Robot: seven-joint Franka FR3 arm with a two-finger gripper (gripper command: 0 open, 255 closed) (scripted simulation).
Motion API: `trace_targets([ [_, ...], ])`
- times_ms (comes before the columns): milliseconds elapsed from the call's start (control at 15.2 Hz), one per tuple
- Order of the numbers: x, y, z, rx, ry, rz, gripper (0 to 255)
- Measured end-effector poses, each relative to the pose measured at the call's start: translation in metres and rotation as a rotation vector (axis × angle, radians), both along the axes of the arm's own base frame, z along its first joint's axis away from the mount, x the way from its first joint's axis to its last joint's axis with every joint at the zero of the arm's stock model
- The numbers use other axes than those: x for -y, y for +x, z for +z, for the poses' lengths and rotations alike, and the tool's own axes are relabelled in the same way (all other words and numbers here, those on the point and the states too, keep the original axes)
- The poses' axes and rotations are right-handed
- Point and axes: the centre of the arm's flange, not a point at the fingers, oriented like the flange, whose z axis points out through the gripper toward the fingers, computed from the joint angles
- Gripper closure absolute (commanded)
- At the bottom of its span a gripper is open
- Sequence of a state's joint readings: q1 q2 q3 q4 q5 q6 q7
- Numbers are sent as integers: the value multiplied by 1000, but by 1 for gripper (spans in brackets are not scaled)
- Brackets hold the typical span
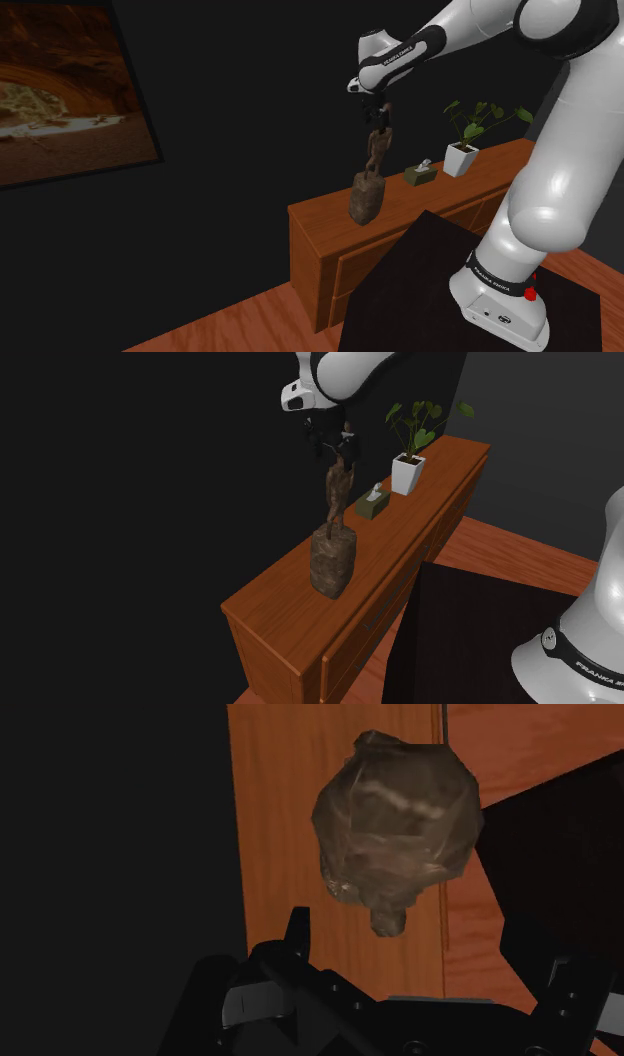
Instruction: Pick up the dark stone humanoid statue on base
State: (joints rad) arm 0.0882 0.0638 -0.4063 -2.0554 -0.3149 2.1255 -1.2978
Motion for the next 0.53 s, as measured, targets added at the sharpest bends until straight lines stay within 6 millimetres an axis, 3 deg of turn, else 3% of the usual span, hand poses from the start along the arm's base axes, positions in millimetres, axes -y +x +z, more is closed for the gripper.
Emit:
trace_targets([
  [462, 1, 5, -39, -7, -6, 22, 0],
  [528, 1, 5, -41, -7, -6, 22, 255],
])
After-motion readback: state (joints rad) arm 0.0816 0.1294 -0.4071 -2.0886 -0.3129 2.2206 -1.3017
